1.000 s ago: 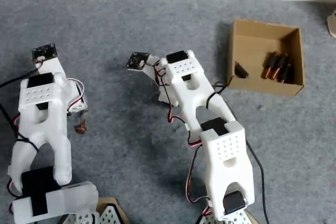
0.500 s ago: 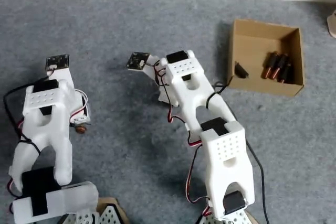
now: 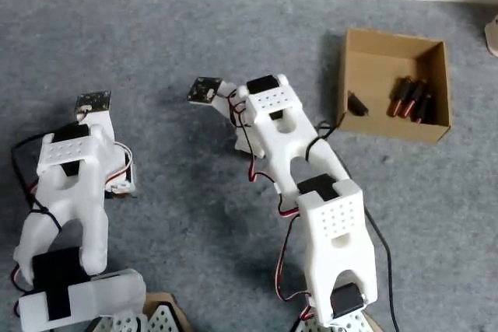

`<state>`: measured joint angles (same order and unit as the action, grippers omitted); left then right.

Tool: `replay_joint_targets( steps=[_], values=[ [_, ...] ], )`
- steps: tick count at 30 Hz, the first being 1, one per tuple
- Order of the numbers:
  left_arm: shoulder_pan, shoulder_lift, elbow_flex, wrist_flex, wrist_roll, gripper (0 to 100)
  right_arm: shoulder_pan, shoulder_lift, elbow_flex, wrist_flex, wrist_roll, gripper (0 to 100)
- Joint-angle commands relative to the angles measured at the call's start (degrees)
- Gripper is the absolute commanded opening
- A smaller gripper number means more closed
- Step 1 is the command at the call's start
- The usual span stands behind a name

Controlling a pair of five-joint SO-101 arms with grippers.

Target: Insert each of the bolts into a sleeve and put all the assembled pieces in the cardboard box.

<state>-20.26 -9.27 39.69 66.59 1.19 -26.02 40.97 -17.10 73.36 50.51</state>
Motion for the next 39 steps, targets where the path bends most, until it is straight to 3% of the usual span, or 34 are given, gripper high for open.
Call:
replay_joint_targets(
  steps=[1, 3, 11, 14, 16, 18, 25, 30, 39],
  values=[
    [0.04, -0.13, -0.57, 0.00, 0.00, 11, 0.48, 0.40, 2.59, 0.04, -0.44, 0.6],
    [-1.27, -0.13, -0.57, -0.53, 0.09, 1, 0.48, 0.40, 2.59, 0.13, -0.44, 0.6],
    [-4.18, -0.13, -0.48, -3.60, 7.82, 1, 0.48, 0.40, 2.59, 0.13, -0.44, 0.6],
    [-3.47, -0.22, -0.66, -3.43, 7.12, 1, 0.48, 0.40, 2.59, 0.13, -0.44, 0.6],
    [-2.24, -0.22, -0.66, -3.25, 1.76, 1, 0.48, 0.40, 2.59, 0.13, -0.44, 0.6],
    [-1.19, -0.22, -0.57, -3.25, -1.93, 3, 0.48, 0.40, 2.59, 0.13, -0.44, 0.6],
    [-0.84, -0.31, -1.27, 0.18, -2.29, 26, 0.48, 0.40, 2.59, 0.13, -0.44, 0.6],
    [-0.92, -0.22, -3.12, 1.67, -6.95, 24, 0.48, 0.40, 2.59, 0.13, -0.44, 0.6],
    [-0.92, -0.13, -4.62, 1.23, -7.12, 21, 0.48, 0.40, 2.59, 0.13, -0.44, 0.6]
  ],
)
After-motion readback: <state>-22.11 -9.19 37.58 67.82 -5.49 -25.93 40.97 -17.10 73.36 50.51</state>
